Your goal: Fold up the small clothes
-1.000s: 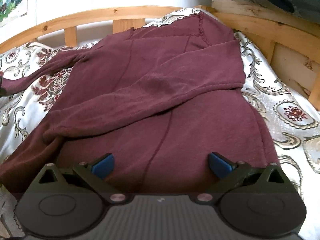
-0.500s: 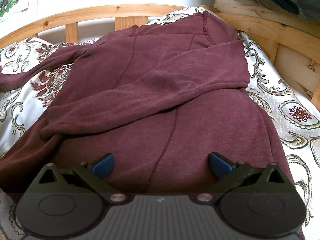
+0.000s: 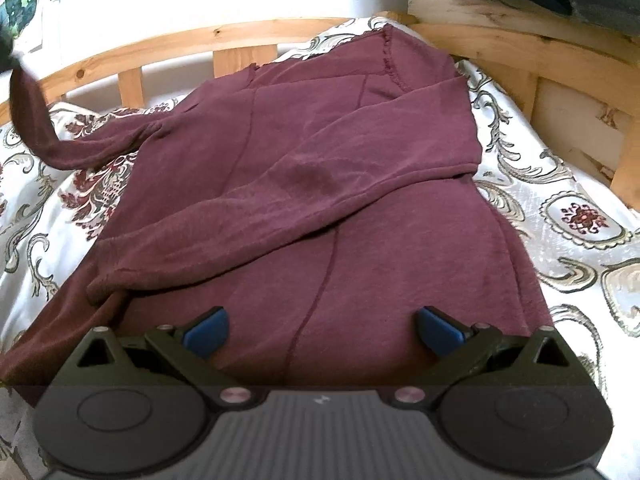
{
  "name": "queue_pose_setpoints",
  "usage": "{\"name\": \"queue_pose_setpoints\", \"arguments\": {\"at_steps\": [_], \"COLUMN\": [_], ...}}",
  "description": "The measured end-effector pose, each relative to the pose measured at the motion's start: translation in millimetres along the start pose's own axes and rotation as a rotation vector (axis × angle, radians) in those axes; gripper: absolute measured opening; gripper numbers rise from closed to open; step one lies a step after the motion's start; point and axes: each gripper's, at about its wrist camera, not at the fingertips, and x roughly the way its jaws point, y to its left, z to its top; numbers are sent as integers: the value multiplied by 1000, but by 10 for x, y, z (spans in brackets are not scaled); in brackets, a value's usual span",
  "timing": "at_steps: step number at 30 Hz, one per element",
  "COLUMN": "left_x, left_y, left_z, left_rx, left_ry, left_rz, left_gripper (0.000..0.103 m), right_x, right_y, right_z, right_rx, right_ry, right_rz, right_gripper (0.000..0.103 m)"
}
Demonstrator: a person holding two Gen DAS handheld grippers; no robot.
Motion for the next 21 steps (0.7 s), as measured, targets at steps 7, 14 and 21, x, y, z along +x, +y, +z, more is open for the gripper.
{"name": "queue_pose_setpoints", "arguments": {"at_steps": [7,14,21], "left_x": [-333,-573,-662], "left_y": [-912,-1450,-1529], "left_z": [-30,-579,-1076], "left_rx": [184,323,342], "left_ry": [-1,93,258], "left_rz": [-342,-638,-721], "left_gripper": [5,5,6], "right_x": [-61,-119,-167], "right_y": [-130,-410,-355], "right_z": [65,137,164], "right_rx": [44,121,30], "right_ry": [-58,-128,-174], "right_rz": [-52,-69,-138], "right_gripper": [103,103,103]}}
